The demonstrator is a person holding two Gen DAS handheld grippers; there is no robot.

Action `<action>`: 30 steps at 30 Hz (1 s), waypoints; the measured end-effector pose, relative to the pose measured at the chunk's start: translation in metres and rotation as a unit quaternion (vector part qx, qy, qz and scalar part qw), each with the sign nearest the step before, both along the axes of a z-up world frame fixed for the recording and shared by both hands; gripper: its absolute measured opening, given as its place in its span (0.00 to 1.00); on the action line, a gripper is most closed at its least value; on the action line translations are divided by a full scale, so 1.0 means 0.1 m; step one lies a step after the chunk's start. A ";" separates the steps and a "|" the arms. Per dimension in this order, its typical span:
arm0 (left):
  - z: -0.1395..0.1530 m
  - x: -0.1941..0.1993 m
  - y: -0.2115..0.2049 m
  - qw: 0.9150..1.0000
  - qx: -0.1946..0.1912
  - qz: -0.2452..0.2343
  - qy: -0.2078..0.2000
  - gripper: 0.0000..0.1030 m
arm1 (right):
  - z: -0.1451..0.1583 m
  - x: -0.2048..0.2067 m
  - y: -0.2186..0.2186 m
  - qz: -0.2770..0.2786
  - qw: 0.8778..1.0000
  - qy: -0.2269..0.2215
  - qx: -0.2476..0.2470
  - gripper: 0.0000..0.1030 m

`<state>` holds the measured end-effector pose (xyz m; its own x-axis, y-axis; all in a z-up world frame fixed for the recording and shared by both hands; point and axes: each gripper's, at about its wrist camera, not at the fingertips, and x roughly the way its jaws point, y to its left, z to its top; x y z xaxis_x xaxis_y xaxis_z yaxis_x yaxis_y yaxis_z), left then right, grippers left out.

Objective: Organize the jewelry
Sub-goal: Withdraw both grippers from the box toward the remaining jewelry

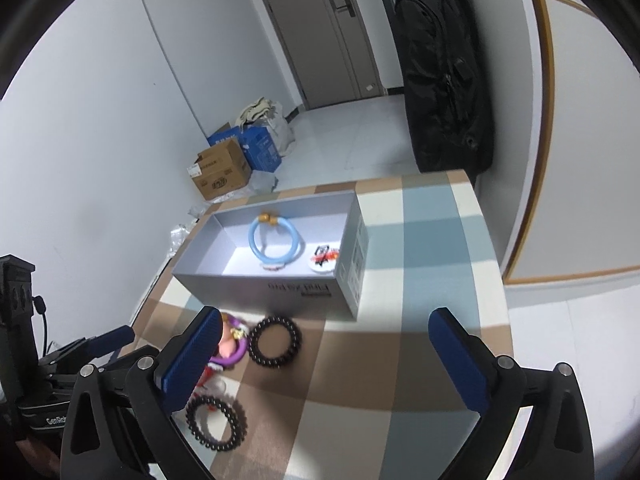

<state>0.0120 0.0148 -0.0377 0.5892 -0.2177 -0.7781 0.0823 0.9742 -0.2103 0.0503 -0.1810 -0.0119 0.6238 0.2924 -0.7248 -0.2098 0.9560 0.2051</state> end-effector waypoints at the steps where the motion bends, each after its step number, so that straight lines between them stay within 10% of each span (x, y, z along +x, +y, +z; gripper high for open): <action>1: 0.00 -0.03 -0.01 1.000 -0.001 -0.003 -0.001 0.83 | 0.00 -0.01 -0.01 -0.003 1.000 0.001 0.000 1.00; 30: -0.21 -0.29 -0.28 0.996 0.018 -0.066 0.054 0.70 | -0.01 -0.09 -0.17 -0.036 0.999 0.010 0.014 1.00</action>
